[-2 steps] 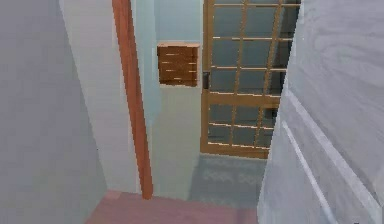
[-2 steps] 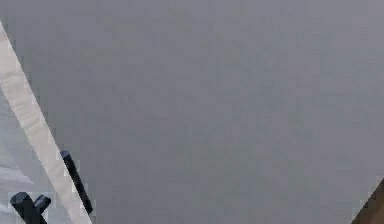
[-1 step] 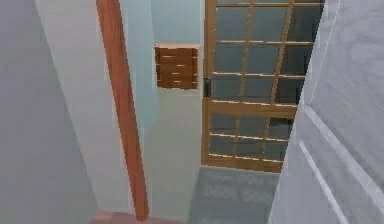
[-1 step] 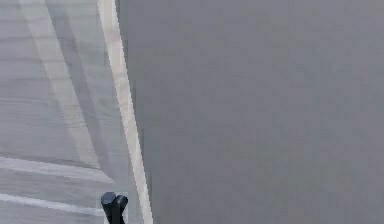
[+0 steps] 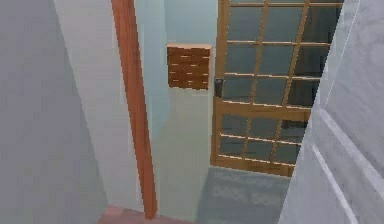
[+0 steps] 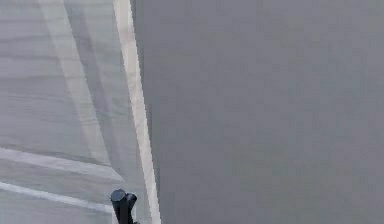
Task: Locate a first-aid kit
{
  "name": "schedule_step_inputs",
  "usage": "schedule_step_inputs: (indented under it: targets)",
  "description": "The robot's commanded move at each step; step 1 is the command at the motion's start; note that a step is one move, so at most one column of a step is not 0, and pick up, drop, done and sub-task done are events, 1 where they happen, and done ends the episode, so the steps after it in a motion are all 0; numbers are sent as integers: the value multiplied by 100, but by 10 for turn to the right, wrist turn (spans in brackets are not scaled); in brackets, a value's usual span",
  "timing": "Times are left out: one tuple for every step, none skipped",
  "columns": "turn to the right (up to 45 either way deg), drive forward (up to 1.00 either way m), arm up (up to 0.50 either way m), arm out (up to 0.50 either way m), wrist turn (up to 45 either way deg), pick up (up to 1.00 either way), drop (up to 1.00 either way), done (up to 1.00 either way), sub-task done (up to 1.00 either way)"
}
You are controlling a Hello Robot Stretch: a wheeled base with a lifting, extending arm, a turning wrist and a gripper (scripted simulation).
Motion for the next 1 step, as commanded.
schedule_step_inputs:
  targets:
    - [0, 100, 0, 0, 0, 0, 0, 0, 0]
